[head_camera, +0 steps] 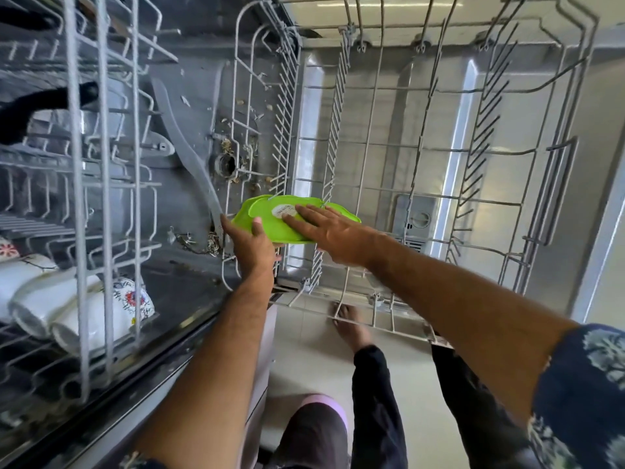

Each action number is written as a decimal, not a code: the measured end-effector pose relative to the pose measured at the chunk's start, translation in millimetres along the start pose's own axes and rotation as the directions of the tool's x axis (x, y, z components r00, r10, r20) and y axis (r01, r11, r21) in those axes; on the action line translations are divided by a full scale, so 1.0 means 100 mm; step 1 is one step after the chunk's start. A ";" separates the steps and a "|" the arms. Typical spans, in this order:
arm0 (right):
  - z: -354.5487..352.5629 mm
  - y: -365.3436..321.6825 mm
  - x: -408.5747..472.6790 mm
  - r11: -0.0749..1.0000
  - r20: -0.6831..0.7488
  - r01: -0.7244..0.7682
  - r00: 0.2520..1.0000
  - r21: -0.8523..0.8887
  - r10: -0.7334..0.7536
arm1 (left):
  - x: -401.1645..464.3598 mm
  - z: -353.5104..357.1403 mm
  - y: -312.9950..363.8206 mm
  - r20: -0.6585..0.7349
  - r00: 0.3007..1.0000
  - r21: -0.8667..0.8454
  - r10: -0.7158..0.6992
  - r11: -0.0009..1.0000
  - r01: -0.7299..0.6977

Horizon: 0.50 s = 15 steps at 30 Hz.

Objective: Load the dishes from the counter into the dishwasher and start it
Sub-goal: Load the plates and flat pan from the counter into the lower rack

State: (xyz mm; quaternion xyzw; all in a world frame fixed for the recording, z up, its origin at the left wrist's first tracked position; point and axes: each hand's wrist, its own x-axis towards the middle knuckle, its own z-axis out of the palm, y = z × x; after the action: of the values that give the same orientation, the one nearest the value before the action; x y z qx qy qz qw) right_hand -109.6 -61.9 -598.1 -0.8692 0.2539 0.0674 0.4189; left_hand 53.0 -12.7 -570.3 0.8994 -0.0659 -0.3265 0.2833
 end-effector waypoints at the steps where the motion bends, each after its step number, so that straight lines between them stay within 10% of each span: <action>1: 0.01 0.00 0.01 1.000 0.001 0.003 1.000 -0.019 -0.003 | 0.00 -0.02 -0.01 0.004 0.999 0.064 0.035 0.997 -0.036; 9: -0.03 -0.05 -0.09 0.998 -0.054 -0.021 0.998 -0.059 0.018 | -0.50 -0.26 0.01 0.186 0.955 0.653 0.230 0.698 -0.295; 15: -0.35 -0.41 -0.86 0.989 -0.098 -0.140 0.986 -0.052 0.134 | -1.25 -0.59 -0.17 0.546 0.742 0.789 0.389 0.058 -0.611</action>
State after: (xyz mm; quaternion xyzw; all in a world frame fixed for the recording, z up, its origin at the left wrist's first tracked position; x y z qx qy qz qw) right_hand -166.6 -33.6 -518.9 -0.8639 0.3304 0.0624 0.3749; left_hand -8.6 66.8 -473.6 0.7630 -0.5792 -0.1826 -0.2214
